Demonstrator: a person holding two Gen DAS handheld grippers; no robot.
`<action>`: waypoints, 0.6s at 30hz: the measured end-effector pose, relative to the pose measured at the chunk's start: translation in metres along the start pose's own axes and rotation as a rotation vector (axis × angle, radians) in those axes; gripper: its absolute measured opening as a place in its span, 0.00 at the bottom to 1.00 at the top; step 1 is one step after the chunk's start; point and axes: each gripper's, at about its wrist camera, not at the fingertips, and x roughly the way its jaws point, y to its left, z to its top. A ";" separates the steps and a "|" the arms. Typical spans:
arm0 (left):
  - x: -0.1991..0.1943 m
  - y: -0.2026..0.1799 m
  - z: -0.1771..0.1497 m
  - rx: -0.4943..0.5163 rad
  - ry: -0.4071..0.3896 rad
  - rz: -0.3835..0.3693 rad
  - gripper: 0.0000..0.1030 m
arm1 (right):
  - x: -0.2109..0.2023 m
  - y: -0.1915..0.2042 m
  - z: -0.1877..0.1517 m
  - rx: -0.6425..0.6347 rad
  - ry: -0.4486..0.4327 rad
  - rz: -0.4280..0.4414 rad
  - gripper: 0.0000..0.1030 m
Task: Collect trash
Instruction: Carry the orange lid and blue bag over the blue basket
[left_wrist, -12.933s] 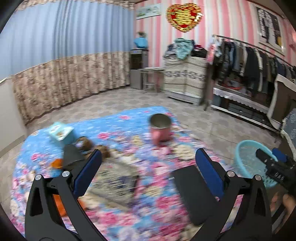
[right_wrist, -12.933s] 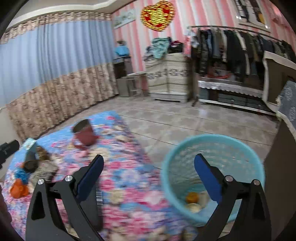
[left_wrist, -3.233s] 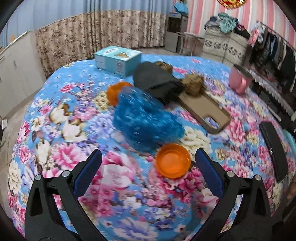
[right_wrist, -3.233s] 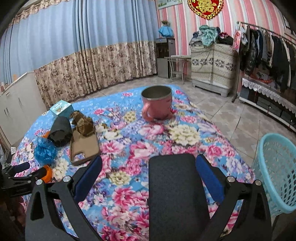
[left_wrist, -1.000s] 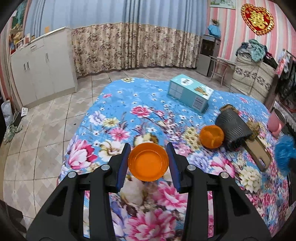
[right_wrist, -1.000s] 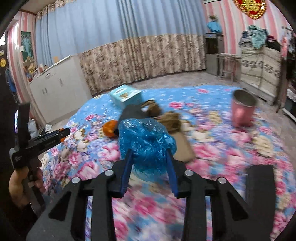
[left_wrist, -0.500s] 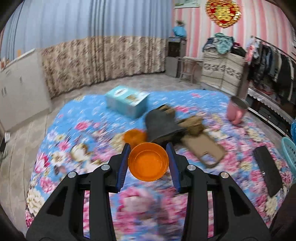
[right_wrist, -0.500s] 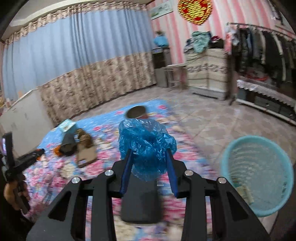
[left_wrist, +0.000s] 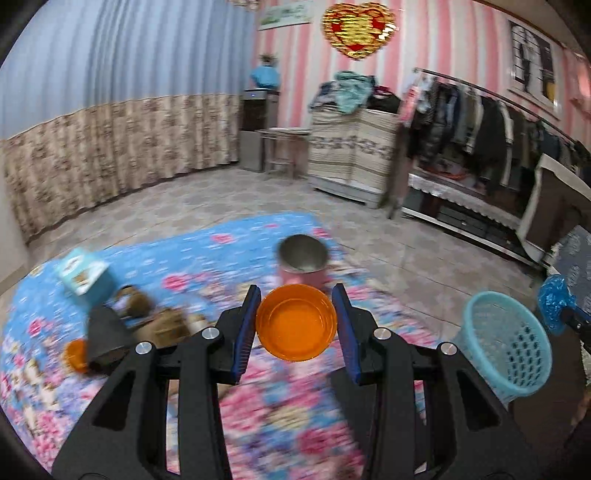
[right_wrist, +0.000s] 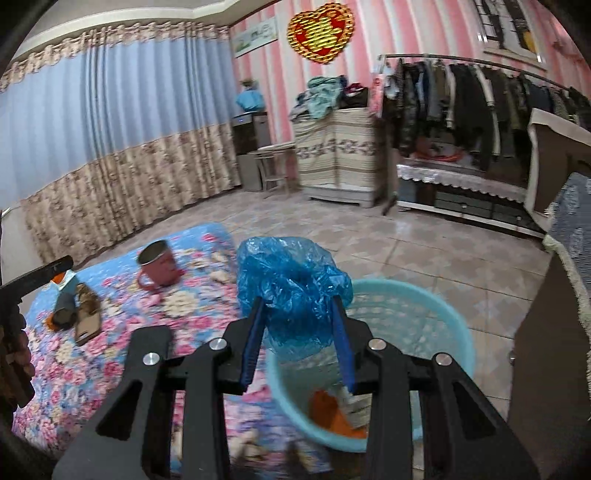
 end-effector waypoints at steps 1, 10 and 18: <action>0.006 -0.015 0.002 0.017 0.004 -0.016 0.38 | -0.001 -0.003 0.001 0.002 -0.002 -0.008 0.35; 0.040 -0.120 -0.005 0.163 0.033 -0.166 0.38 | 0.002 -0.047 -0.001 0.039 -0.012 -0.083 0.35; 0.058 -0.197 -0.013 0.247 0.055 -0.288 0.38 | 0.015 -0.072 -0.011 0.094 -0.003 -0.115 0.35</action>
